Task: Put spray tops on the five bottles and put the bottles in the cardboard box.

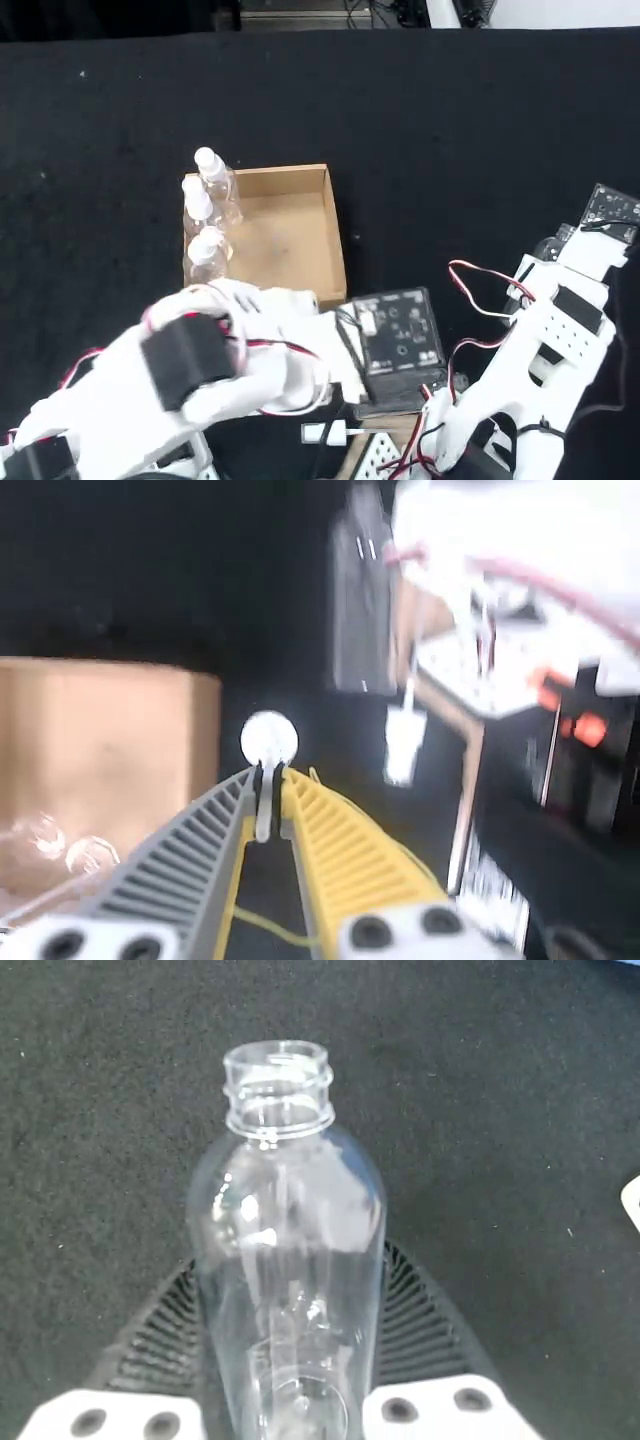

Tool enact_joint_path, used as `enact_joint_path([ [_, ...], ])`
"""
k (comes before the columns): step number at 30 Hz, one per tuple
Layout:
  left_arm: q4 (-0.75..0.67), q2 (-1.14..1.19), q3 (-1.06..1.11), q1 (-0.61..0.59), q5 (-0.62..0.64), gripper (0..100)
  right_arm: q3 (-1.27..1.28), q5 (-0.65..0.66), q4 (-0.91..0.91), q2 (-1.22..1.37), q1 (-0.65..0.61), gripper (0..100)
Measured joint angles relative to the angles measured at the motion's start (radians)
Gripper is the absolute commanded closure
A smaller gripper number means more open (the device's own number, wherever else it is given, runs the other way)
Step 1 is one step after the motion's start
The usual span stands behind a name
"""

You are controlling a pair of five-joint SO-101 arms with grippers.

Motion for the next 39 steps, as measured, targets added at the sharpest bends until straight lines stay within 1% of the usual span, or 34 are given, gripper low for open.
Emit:
enact_joint_path([
  [1, 0.0, 0.0, -0.043, -0.009, 0.006, 97, 0.0, 0.0, 0.0, 0.0, 0.0, 98.7],
  [3, 0.0, 0.0, -0.127, -0.066, 0.017, 97, 0.0, 0.0, 0.0, 0.0, 0.0, 98.7],
  [10, -0.011, 0.0, -0.419, -0.396, 0.028, 97, 0.0, 0.0, 0.0, 0.0, -0.003, 98.8],
  [18, -0.026, -0.012, -0.758, -0.623, 0.15, 97, 0.0, 0.0, 0.034, 0.0, -0.1, 98.8],
  [23, -0.026, -0.017, -0.876, -0.821, 0.175, 97, -0.011, 0.0, 0.087, 0.0, -0.157, 98.8],
  [27, -0.026, -0.017, -0.872, -1.022, 0.175, 97, -0.107, 0.0, 0.196, 0.0, -0.192, 98.8],
  [30, -0.026, -0.017, -0.818, -1.177, 0.175, 97, -0.198, -0.002, 0.298, 0.0, -0.224, 98.8],
  [32, -0.026, -0.017, -0.741, -1.28, 0.175, 97, -0.235, -0.032, 0.341, 0.0, -0.25, 98.8],
  [35, -0.037, -0.011, -0.589, -1.427, 0.175, 97, -0.245, -0.071, 0.347, 0.0, -0.313, 98.8],
  [39, -0.127, -0.005, -0.339, -1.608, 0.175, 97, -0.245, -0.104, 0.347, 0.0, -0.419, 98.8],
])
